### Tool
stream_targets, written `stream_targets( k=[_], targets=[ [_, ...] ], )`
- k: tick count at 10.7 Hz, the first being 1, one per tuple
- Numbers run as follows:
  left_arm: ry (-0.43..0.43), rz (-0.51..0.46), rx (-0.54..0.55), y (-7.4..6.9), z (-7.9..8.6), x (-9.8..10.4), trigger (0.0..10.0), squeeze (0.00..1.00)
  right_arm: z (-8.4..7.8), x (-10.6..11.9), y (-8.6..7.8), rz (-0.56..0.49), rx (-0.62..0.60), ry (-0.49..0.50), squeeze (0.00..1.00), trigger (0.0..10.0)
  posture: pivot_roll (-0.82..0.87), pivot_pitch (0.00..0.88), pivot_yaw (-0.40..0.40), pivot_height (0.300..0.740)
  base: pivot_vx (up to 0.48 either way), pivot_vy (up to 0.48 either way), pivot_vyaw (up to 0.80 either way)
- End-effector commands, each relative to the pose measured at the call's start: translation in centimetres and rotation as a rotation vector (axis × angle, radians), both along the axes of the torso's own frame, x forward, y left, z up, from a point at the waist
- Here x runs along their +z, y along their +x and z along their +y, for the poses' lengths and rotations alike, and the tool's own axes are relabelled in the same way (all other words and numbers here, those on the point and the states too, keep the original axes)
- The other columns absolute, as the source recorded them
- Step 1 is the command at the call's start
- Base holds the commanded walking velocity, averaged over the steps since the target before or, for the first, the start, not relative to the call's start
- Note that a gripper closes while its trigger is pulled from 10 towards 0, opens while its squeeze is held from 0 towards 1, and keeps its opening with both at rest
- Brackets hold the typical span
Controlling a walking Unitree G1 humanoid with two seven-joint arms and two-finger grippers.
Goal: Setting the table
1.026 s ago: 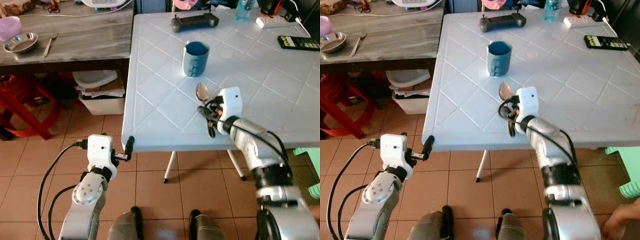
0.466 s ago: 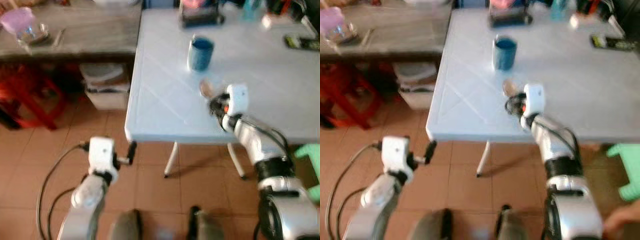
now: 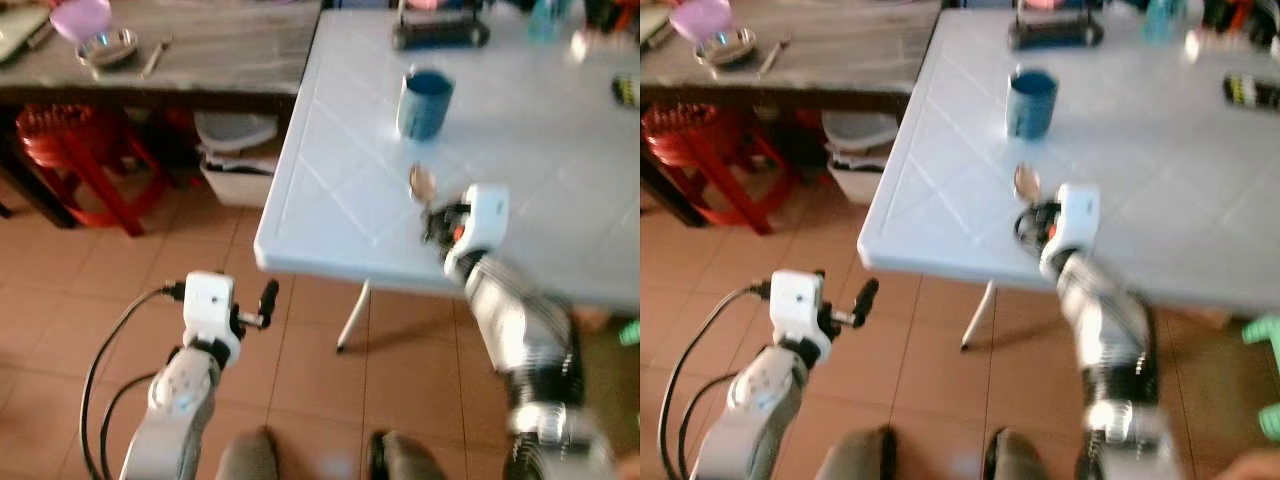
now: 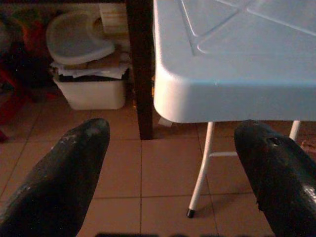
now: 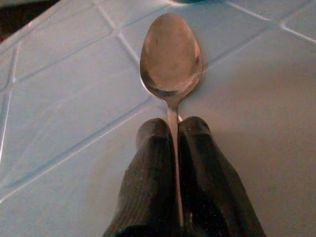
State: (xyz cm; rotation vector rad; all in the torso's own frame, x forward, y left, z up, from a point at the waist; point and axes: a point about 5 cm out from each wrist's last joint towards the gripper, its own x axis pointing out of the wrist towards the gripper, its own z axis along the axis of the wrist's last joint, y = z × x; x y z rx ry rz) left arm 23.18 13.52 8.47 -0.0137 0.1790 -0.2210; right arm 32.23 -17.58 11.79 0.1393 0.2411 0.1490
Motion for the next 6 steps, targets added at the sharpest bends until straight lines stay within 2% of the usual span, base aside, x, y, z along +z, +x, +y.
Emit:
stream_targets(
  k=[1, 2, 3, 4, 6],
  targets=[
    [0.016, 0.003, 0.013, 0.0, 0.3, -0.2, 10.0, 0.00, -0.5, -5.1, -2.4, 0.241, -0.061, 0.028, 0.00, 0.0, 0.05, 0.172, 0.084, 0.740, 0.000, 0.000, 0.00],
    [0.018, 0.003, 0.021, 0.0, 0.4, -0.2, 10.0, 0.00, -0.6, -4.6, -2.2, 0.201, -0.098, 0.047, 0.00, 0.0, 0.05, 0.171, 0.084, 0.740, 0.000, 0.000, 0.00],
    [0.044, -0.013, 0.052, 0.3, 0.7, -0.2, 10.0, 0.00, -0.6, -2.6, -1.8, 0.062, -0.153, 0.057, 0.00, 0.0, 0.05, 0.152, 0.081, 0.740, 0.000, 0.296, 0.00],
    [0.061, -0.026, 0.093, 0.5, 1.0, -0.1, 10.0, 0.00, -0.1, -0.9, -1.8, -0.047, -0.143, 0.049, 0.00, 0.0, 0.05, 0.143, 0.079, 0.740, 0.000, 0.480, 0.00],
    [0.101, -0.035, 0.137, 0.8, 1.3, -0.3, 10.0, 0.00, 0.6, 0.1, -2.2, -0.107, -0.132, 0.081, 0.00, 0.0, 0.04, 0.125, 0.081, 0.740, 0.000, 0.480, 0.00]
  ],
)
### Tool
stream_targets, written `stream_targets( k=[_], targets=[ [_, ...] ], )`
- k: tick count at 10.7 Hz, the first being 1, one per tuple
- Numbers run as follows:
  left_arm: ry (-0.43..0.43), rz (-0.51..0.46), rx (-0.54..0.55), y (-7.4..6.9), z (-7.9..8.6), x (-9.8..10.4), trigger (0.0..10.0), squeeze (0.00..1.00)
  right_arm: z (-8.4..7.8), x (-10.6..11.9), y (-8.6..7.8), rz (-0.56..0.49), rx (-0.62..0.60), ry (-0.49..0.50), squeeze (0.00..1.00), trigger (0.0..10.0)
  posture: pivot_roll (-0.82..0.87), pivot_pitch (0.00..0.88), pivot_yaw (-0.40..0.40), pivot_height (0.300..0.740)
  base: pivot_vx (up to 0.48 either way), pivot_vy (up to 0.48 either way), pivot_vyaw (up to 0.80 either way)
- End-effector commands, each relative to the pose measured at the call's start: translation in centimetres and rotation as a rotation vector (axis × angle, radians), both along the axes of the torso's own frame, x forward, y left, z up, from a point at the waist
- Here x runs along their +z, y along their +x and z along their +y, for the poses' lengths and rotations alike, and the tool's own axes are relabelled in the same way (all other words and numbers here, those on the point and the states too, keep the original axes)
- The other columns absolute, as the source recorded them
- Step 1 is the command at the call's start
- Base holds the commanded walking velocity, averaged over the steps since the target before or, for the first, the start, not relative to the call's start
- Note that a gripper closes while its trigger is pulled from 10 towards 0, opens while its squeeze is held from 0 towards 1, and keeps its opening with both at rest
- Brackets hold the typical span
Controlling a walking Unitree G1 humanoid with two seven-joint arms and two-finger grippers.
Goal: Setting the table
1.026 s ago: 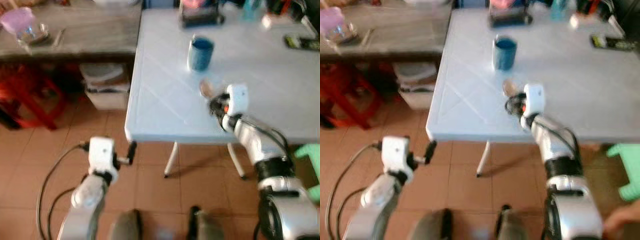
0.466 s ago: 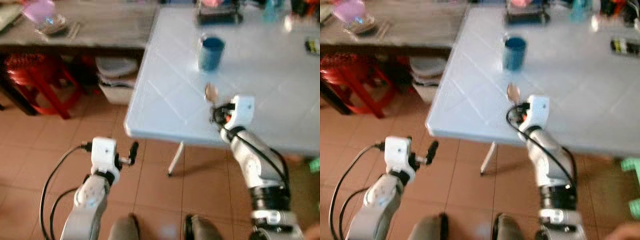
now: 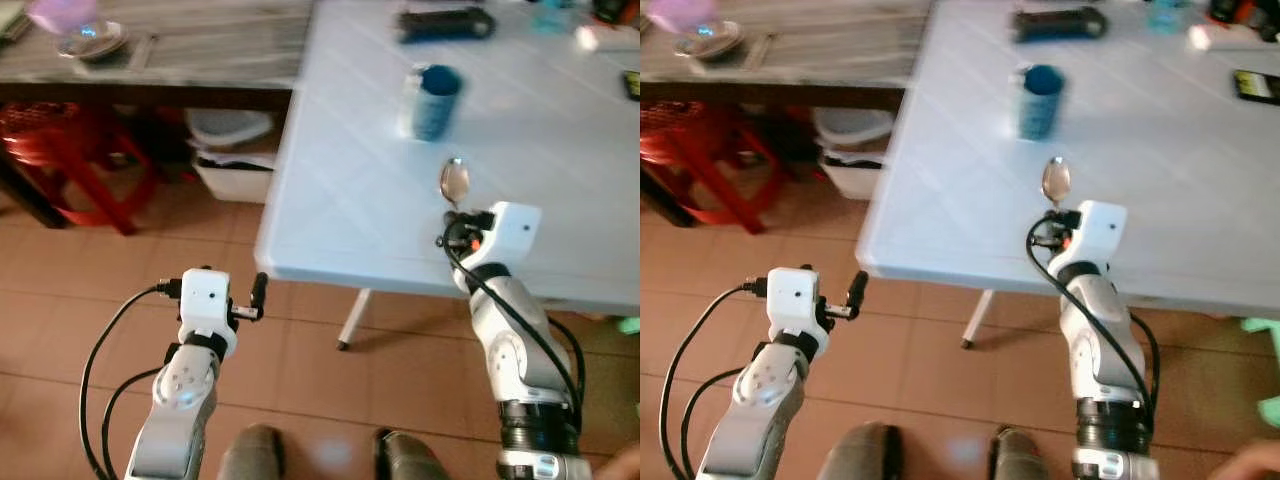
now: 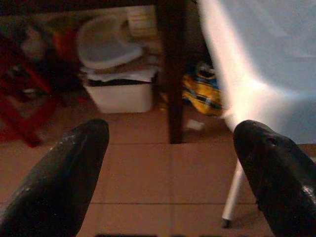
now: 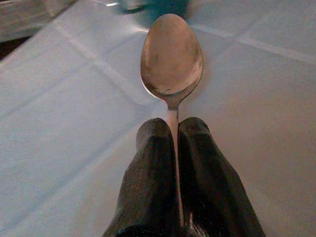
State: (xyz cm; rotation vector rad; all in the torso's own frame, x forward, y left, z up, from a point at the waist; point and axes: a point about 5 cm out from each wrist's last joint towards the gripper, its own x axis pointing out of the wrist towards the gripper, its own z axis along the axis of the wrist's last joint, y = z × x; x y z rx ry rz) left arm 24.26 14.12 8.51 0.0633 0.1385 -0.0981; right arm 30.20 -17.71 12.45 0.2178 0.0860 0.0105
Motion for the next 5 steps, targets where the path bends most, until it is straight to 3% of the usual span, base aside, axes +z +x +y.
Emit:
stream_targets(
  k=[1, 5],
  targets=[
    [0.022, 0.007, 0.031, -0.1, 0.8, -0.3, 10.0, 0.00, 0.9, -0.3, -0.3, 0.006, 0.024, 0.015, 0.00, 0.0, 0.04, 0.120, 0.079, 0.740, 0.000, 0.480, 0.00],
    [0.064, -0.088, 0.050, 1.1, 1.4, 0.8, 10.0, 0.00, 1.4, 1.5, -0.3, -0.113, 0.085, -0.077, 0.00, 0.0, 0.04, 0.089, 0.075, 0.740, 0.000, 0.476, 0.00]
  ],
)
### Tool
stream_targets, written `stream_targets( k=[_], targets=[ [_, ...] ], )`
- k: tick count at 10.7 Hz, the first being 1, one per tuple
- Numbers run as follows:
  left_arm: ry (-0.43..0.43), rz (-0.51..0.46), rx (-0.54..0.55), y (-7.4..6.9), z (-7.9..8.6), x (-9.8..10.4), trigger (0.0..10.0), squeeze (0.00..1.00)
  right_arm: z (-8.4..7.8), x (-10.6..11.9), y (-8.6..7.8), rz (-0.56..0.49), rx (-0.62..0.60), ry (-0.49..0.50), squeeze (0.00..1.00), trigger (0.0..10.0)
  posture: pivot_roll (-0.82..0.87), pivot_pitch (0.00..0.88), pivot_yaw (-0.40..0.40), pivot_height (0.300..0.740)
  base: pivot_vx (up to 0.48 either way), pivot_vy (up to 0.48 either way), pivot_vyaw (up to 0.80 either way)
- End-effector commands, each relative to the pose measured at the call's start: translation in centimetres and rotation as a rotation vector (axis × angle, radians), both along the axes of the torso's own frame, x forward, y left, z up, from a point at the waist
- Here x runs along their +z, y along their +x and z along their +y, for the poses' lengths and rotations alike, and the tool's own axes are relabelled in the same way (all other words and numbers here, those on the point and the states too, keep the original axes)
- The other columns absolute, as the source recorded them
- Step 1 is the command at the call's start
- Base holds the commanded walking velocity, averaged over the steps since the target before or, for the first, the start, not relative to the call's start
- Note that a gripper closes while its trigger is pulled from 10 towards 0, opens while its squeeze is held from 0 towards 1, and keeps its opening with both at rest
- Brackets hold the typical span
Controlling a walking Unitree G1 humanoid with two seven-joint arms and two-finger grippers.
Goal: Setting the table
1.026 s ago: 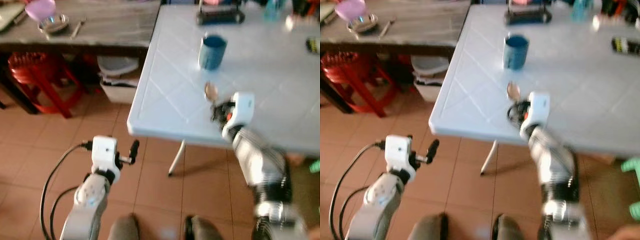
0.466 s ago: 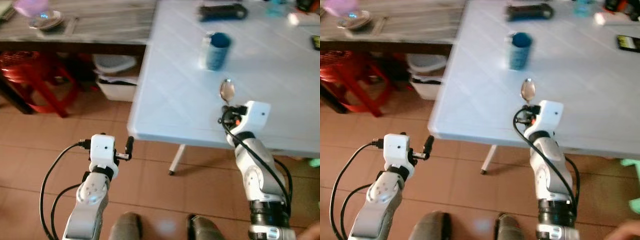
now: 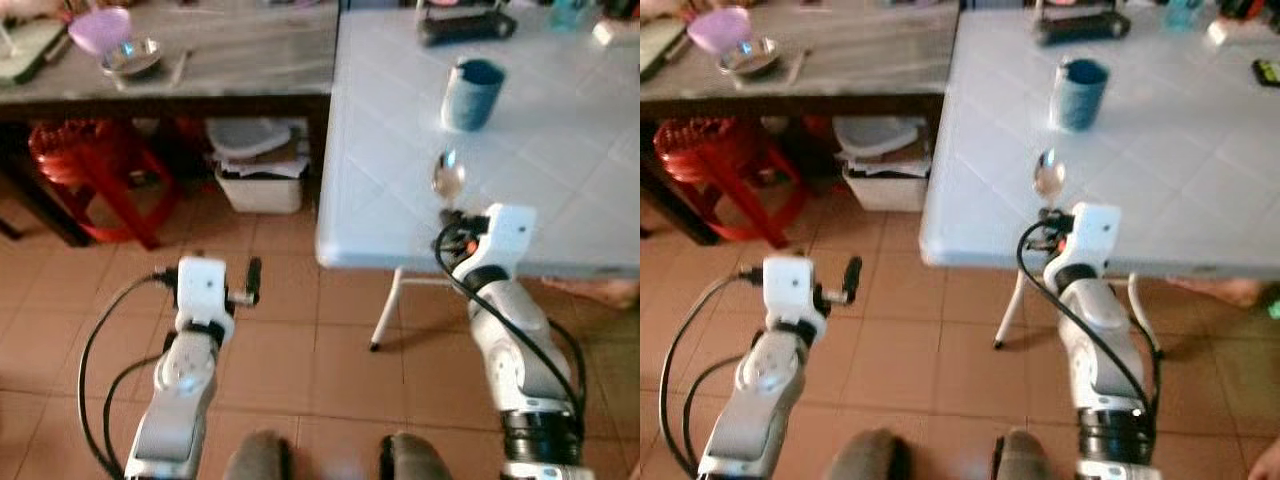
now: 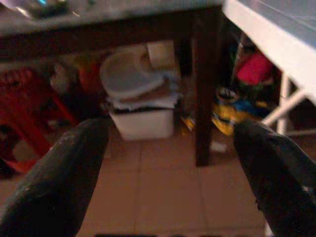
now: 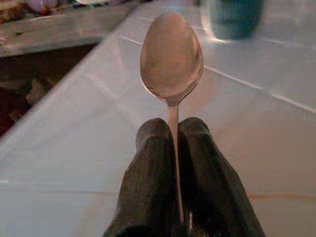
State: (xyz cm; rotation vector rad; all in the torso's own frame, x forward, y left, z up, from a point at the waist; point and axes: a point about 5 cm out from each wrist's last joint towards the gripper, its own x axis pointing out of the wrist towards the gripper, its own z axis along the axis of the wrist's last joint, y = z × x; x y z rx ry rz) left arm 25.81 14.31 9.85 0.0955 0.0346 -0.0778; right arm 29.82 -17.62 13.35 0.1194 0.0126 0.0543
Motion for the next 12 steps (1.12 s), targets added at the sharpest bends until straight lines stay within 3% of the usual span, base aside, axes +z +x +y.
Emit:
stream_targets(
  k=[1, 12],
  targets=[
    [0.037, 0.003, 0.044, -0.19, 1.28, -0.29, 10.0, 0.00, 1.10, 0.85, 0.08, -0.049, 0.047, -0.008, 0.00, 0.0, 0.04, 0.083, 0.075, 0.740, 0.307, 0.368, 0.00],
    [0.030, -0.012, 0.111, 0.68, 1.69, -0.34, 10.0, 0.00, 1.08, 1.56, -0.32, -0.120, 0.071, -0.056, 0.00, 0.0, 0.02, 0.069, 0.073, 0.740, 0.438, 0.061, 0.00]
  ],
)
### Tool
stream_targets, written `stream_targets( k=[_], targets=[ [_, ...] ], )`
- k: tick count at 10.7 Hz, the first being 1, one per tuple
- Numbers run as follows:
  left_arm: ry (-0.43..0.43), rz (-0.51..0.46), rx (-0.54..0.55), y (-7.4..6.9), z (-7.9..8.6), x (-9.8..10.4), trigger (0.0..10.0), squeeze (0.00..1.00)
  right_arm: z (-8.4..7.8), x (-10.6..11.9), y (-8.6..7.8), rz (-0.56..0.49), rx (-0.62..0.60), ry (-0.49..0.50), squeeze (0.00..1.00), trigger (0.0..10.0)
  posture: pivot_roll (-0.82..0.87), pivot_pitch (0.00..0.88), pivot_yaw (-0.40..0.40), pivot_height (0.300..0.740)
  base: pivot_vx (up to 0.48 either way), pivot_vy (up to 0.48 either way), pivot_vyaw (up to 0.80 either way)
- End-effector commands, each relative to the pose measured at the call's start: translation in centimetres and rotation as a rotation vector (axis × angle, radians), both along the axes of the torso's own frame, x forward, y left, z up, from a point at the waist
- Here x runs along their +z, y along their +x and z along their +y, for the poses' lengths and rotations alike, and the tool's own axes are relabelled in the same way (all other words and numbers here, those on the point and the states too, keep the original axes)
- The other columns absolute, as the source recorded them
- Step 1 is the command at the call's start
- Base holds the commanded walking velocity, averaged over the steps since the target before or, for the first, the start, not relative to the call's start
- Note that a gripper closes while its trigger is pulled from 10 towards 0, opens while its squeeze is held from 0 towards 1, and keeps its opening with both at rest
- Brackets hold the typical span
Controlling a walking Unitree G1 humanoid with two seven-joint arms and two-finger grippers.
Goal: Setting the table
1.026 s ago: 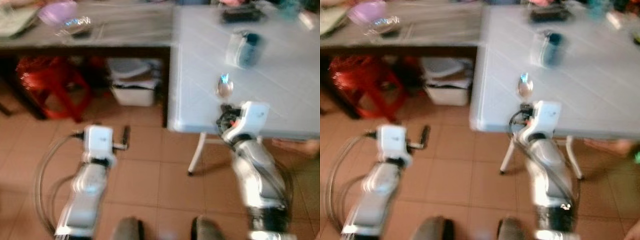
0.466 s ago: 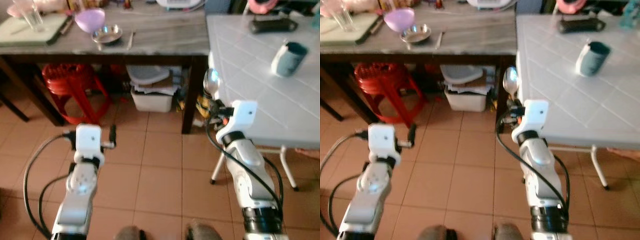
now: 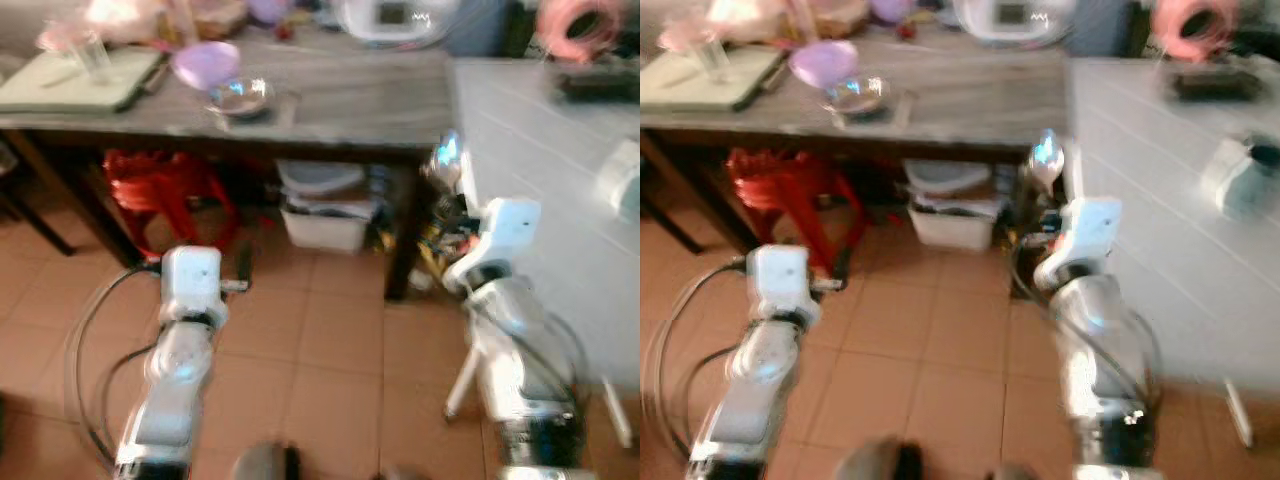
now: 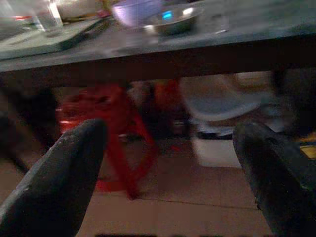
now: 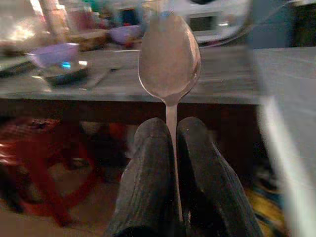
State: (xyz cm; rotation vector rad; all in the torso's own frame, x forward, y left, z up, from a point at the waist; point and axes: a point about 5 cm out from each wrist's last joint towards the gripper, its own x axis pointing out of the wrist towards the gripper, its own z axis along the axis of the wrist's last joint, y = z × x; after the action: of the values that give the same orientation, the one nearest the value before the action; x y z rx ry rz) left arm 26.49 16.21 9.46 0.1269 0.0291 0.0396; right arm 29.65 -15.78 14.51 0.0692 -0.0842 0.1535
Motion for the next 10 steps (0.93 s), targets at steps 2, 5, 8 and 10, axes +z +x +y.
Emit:
stream_targets(
  k=[2, 5, 8, 10],
  targets=[
    [0.005, 0.001, -0.005, 0.12, -0.22, 0.04, 10.0, 0.00, -0.65, 0.27, -0.32, -0.014, -0.021, -0.011, 0.00, 0.0, 0.01, 0.069, 0.073, 0.740, 0.291, 0.382, 0.00],
    [0.030, -0.020, -0.023, 0.19, -0.45, 0.26, 10.0, 0.00, -0.66, 0.39, -0.25, -0.018, -0.019, -0.017, 0.00, 0.0, 0.01, 0.071, 0.072, 0.740, 0.325, 0.351, 0.00],
    [0.044, -0.035, -0.044, 0.22, -0.96, 0.40, 10.0, 0.00, -0.54, 0.41, -0.22, -0.020, -0.017, -0.016, 0.00, 0.0, 0.01, 0.070, 0.073, 0.740, 0.436, 0.102, 0.00],
    [0.035, -0.035, -0.053, 0.25, -1.10, 0.41, 10.0, 0.00, -0.37, 0.39, -0.13, -0.021, -0.018, -0.015, 0.00, 0.0, 0.01, 0.070, 0.075, 0.740, 0.480, 0.000, 0.00]
  ],
)
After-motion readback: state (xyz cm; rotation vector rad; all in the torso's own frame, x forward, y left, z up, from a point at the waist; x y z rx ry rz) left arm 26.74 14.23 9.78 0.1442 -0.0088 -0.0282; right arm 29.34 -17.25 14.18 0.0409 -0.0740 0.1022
